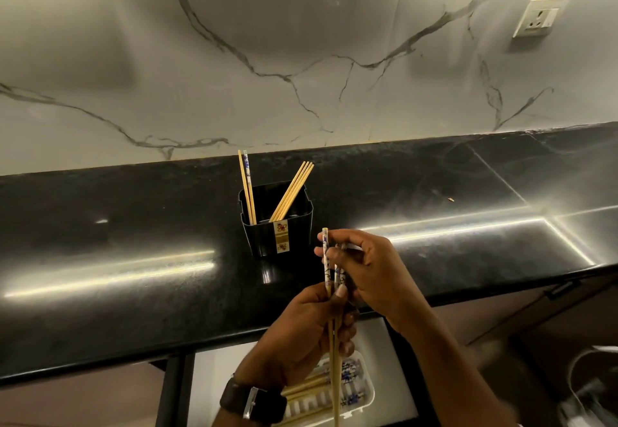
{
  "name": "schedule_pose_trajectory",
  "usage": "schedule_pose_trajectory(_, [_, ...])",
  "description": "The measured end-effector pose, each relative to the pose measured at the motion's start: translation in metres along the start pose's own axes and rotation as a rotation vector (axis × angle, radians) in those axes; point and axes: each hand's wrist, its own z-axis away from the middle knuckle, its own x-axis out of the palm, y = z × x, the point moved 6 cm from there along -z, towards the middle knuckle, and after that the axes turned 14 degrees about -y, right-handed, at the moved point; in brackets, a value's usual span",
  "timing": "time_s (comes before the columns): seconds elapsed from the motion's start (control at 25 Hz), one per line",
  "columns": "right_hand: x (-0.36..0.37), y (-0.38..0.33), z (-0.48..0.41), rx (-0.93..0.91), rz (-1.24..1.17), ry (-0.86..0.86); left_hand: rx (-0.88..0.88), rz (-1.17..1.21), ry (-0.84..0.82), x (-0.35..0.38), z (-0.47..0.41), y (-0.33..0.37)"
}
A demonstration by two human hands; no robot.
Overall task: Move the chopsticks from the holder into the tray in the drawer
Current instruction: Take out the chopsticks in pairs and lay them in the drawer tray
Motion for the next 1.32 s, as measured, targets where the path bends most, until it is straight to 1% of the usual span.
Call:
schedule_pose_trajectory(0.08, [0.001,0.004,0.001,-0.018,-0.156,0.027,-0.028,-0.006,0.008,-0.001,0.002,-0.002])
schedule_pose_trajectory(0.16, [0.002,0.007,0.002,-0.016,-0.309,0.015,-0.065,-0.049,0.017,-0.004,0.004,-0.004])
schedule_pose_trajectory(0.24, [0.004,0.01,0.004,-0.006,-0.359,-0.013,-0.108,-0.105,0.012,-0.004,0.005,-0.007])
schedule_pose_trajectory(0.36, [-0.002,0.014,0.007,-0.008,-0.451,0.043,-0.161,-0.126,-0.014,-0.003,0.006,-0.011])
schedule_pose_trajectory(0.48, [-0.004,0.014,0.011,0.001,-0.459,0.064,-0.195,-0.13,-0.052,-0.001,0.01,-0.014])
schedule_pose_trajectory(0.64, [-0.005,0.017,0.009,0.072,-0.313,0.052,-0.171,-0.054,-0.07,-0.003,0.009,-0.017])
schedule_pose_trajectory(0.68, [-0.004,0.019,0.009,0.095,-0.312,0.028,-0.165,-0.029,-0.076,-0.003,0.009,-0.018])
schedule_pose_trajectory(0.8, [0.007,0.031,0.013,0.17,-0.428,-0.076,-0.162,-0.021,-0.075,-0.009,0.009,-0.02])
schedule_pose_trajectory(0.84, [0.01,0.039,0.015,0.189,-0.497,-0.065,-0.176,-0.058,-0.063,-0.014,0.01,-0.021])
schedule_pose_trajectory(0.88, [0.012,0.05,0.017,0.208,-0.588,-0.007,-0.202,-0.117,-0.035,-0.021,0.012,-0.022])
schedule_pose_trajectory(1.0, [0.007,0.093,0.028,0.311,-0.897,0.343,-0.318,-0.359,0.114,-0.062,0.033,-0.032])
schedule_pose_trajectory(1.08, [0.007,0.122,0.039,0.383,-1.044,0.507,-0.344,-0.426,0.224,-0.094,0.055,-0.04])
schedule_pose_trajectory(1.12, [0.011,0.136,0.044,0.419,-1.098,0.547,-0.34,-0.412,0.29,-0.107,0.065,-0.044])
schedule_pose_trajectory(1.2, [0.024,0.161,0.055,0.516,-1.189,0.593,-0.305,-0.289,0.46,-0.129,0.079,-0.054])
schedule_pose_trajectory(1.24, [0.034,0.173,0.061,0.572,-1.231,0.614,-0.268,-0.183,0.555,-0.135,0.082,-0.062])
schedule_pose_trajectory(1.32, [0.057,0.192,0.072,0.679,-1.298,0.651,-0.141,0.067,0.746,-0.136,0.084,-0.078])
